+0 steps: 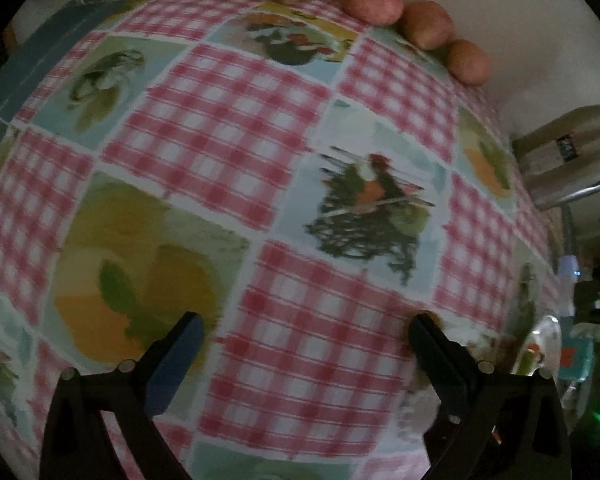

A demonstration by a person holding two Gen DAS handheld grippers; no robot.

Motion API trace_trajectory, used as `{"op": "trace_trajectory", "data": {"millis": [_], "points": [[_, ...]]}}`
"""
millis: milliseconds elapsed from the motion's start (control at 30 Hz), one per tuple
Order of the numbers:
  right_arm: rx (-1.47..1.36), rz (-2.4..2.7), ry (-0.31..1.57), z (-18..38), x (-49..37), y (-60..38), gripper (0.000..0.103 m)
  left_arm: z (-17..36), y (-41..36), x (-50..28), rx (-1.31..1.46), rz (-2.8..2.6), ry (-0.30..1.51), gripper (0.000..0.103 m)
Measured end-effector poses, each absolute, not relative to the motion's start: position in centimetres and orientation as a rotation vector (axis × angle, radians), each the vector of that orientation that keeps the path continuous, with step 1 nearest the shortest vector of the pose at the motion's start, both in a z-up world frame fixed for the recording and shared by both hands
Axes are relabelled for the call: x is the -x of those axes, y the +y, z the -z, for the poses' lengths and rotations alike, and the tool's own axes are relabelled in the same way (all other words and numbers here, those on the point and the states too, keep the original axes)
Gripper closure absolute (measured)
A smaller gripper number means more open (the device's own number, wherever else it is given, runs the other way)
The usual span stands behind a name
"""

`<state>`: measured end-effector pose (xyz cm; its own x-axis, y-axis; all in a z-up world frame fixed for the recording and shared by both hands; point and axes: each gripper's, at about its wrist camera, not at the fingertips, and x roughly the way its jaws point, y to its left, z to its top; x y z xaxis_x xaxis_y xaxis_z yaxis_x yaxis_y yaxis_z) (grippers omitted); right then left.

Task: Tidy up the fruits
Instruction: 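Close the right tool on its kiwi while the left tool grasps the other kiwi, then carry both brown kiwis over the steel plate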

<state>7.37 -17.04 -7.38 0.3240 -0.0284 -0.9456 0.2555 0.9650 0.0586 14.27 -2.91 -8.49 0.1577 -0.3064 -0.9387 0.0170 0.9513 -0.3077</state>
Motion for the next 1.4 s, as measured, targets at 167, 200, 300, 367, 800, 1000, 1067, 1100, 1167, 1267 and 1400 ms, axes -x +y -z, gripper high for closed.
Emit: {"op": "trace_trajectory", "data": {"millis": [167, 200, 300, 367, 800, 1000, 1067, 1100, 1167, 1267, 1400], "points": [[-0.239, 0.215, 1.228, 7.3, -6.8, -18.5, 0.076, 8.2, -5.6, -14.2, 0.18, 0.294, 1.37, 0.0], [-0.247, 0.219, 1.226, 7.3, -6.7, -18.8, 0.076, 8.1, -6.0, -14.2, 0.169, 0.299, 1.363, 0.0], [-0.272, 0.232, 1.223, 7.3, -6.5, -19.7, 0.076, 8.0, -7.4, -14.2, 0.156, 0.32, 1.346, 0.0], [-0.28, 0.24, 1.221, 7.2, -6.2, -20.2, 0.076, 8.1, -8.3, -14.3, 0.152, 0.33, 1.341, 0.001], [-0.285, 0.244, 1.212, 7.1, -5.4, -21.6, 0.076, 9.3, -12.9, -14.3, 0.12, 0.383, 1.309, 0.025], [-0.278, 0.248, 1.214, 7.1, -5.3, -21.5, 0.076, 9.1, -12.7, -14.1, 0.099, 0.375, 1.313, 0.049], [-0.278, 0.248, 1.214, 7.1, -5.5, -21.4, 0.076, 9.2, -12.6, -14.1, 0.106, 0.371, 1.318, 0.064], [-0.278, 0.247, 1.214, 7.1, -5.5, -21.4, 0.076, 9.3, -12.4, -14.1, 0.114, 0.369, 1.322, 0.068], [-0.277, 0.247, 1.214, 7.1, -5.5, -21.5, 0.076, 9.3, -12.1, -14.2, 0.135, 0.37, 1.332, 0.075], [-0.276, 0.246, 1.215, 7.1, -5.5, -21.5, 0.076, 9.3, -12.0, -14.3, 0.147, 0.373, 1.333, 0.075], [-0.275, 0.244, 1.215, 7.1, -5.5, -21.5, 0.076, 9.3, -11.3, -14.0, 0.173, 0.372, 1.342, 0.075]]}}
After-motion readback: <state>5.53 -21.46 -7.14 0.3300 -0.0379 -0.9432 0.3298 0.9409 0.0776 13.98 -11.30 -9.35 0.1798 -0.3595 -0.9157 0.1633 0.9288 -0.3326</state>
